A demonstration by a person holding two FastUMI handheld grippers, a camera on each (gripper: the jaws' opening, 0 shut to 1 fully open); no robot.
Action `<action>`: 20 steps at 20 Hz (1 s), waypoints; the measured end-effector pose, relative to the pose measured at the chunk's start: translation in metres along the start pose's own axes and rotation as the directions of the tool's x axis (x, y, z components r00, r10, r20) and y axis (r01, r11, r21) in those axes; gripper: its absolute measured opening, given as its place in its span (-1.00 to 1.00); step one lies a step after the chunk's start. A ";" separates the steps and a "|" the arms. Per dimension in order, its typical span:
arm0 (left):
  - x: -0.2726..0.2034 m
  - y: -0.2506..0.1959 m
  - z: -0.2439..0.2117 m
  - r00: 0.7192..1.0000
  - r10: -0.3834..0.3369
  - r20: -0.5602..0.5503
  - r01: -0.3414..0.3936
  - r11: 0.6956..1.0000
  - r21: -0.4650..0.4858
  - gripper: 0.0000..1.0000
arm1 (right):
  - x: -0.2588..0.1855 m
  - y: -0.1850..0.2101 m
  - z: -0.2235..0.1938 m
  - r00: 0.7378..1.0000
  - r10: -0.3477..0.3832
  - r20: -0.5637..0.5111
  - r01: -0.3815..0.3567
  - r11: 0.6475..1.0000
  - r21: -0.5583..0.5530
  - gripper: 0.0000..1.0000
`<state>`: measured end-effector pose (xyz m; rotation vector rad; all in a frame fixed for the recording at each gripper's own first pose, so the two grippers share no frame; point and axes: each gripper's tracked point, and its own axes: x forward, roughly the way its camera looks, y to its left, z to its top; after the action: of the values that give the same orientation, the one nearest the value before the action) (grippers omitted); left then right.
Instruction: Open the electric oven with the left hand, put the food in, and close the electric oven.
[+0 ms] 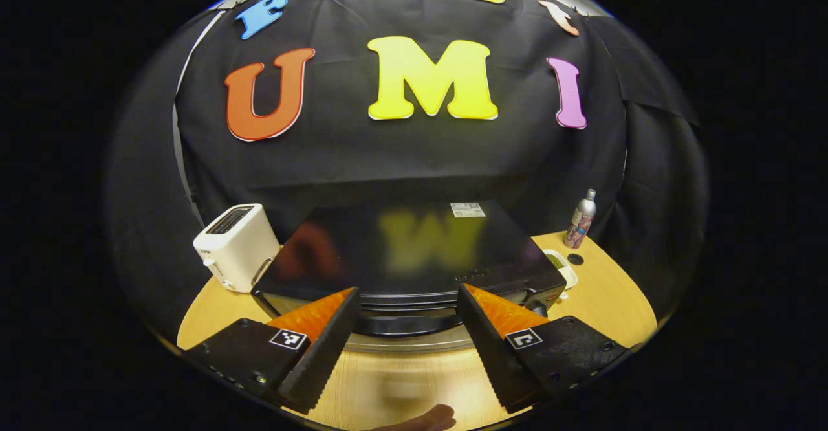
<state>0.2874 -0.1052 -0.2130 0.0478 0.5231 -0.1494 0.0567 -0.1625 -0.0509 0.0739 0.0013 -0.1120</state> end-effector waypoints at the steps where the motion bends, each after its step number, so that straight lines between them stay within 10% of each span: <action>1: 0.003 0.002 -0.004 1.000 0.010 -0.020 -0.010 1.000 -0.003 0.90 | -0.001 -0.004 0.001 1.000 -0.003 0.000 0.003 1.000 0.011 0.92; 20: -0.045 -0.005 -0.043 1.000 -0.014 0.010 0.014 1.000 0.000 0.91 | -0.056 0.004 0.014 1.000 0.001 0.006 -0.001 0.999 0.049 0.92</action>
<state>0.2265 -0.1003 -0.2280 0.0433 0.5131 -0.1635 0.0012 -0.1534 -0.0363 0.1227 -0.0079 -0.1111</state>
